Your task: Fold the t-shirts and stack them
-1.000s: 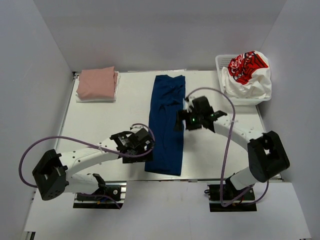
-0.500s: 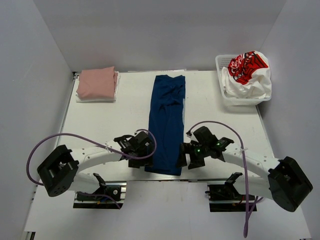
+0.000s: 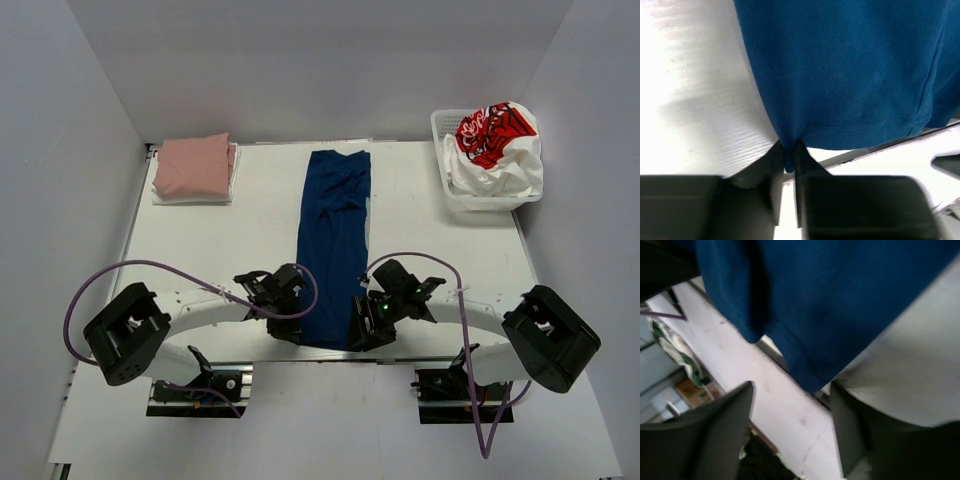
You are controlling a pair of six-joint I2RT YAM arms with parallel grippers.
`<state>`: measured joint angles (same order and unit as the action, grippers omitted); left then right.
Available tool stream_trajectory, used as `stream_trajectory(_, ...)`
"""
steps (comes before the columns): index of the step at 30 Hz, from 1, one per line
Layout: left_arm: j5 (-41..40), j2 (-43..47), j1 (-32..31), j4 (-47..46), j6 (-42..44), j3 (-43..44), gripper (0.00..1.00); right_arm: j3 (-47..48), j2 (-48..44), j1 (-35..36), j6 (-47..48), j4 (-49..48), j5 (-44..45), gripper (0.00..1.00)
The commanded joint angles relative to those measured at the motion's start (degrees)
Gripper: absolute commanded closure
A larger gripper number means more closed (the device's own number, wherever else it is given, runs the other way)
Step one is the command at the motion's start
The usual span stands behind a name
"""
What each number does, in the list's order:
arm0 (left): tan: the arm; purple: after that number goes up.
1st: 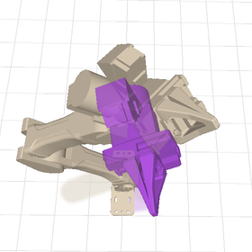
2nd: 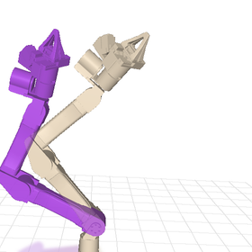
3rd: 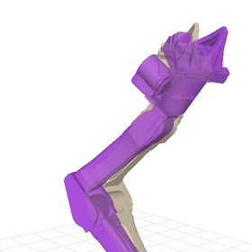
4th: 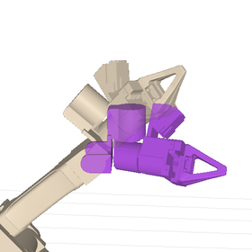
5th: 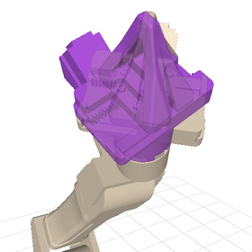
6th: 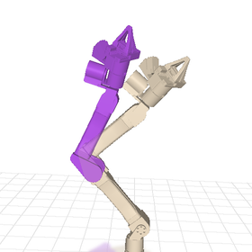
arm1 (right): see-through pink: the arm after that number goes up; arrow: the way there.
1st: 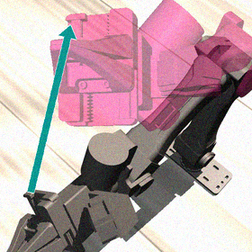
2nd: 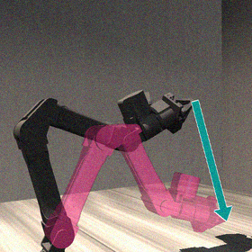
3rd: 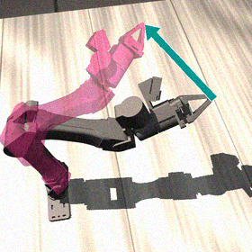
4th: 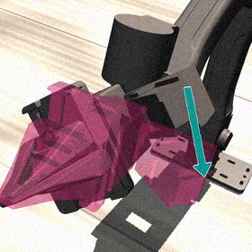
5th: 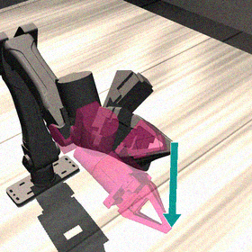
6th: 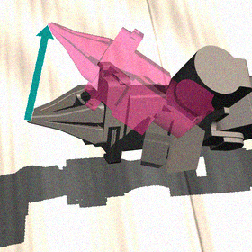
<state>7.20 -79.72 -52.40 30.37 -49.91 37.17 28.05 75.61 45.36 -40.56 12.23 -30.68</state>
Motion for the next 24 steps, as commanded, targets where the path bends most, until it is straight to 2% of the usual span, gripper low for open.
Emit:
stream_trajectory(1, -0.5, 0.1, -0.1, 2.2, 1.0, -3.3, 0.80, -0.5, 1.9, 0.8, 0.0, -1.1, 2.4, 0.36)
stream_trajectory(3, 0.3, 0.6, -0.1, 1.4, 1.0, -3.3, 0.88, -0.1, 2.6, 1.1, 0.1, -1.2, 3.3, 0.47)
stream_trajectory(4, 0.3, 0.6, -0.1, 1.4, 1.0, -3.9, 0.92, -0.1, 3.0, 1.1, 0.4, -1.1, 4.5, 0.55)
stream_trajectory(6, 0.3, 0.6, -0.1, 1.4, 1.0, -3.9, 1.00, -0.5, 4.0, 1.1, 0.6, -1.0, 5.3, 0.64)
stream_trajectory(9, -0.3, 1.2, -0.7, 1.4, 1.0, -3.9, 1.00, -1.9, 3.9, 1.3, 0.2, -3.3, 5.0, 0.87)
stream_trajectory(10, -0.3, 1.2, -0.7, 1.4, 1.0, -3.9, 1.00, -2.0, 4.0, 1.2, 0.0, -3.0, 5.4, 1.00)
stream_trajectory(17, 0.8, 4.9, -1.2, 2.7, 1.0, -3.9, 1.00, -0.4, 0.0, 4.5, 1.9, -0.5, 5.4, 1.00)
stream_trajectory(20, -0.1, 6.5, -1.2, 2.0, 1.0, -3.9, 1.00, 1.6, -3.6, 5.8, 3.2, 3.1, 9.6, 1.00)
stream_trajectory(24, -4.5, 6.5, -1.2, 5.0, 1.6, 2.6, 1.00, 5.2, -6.6, 5.7, 4.8, 3.6, 16.6, 1.00)
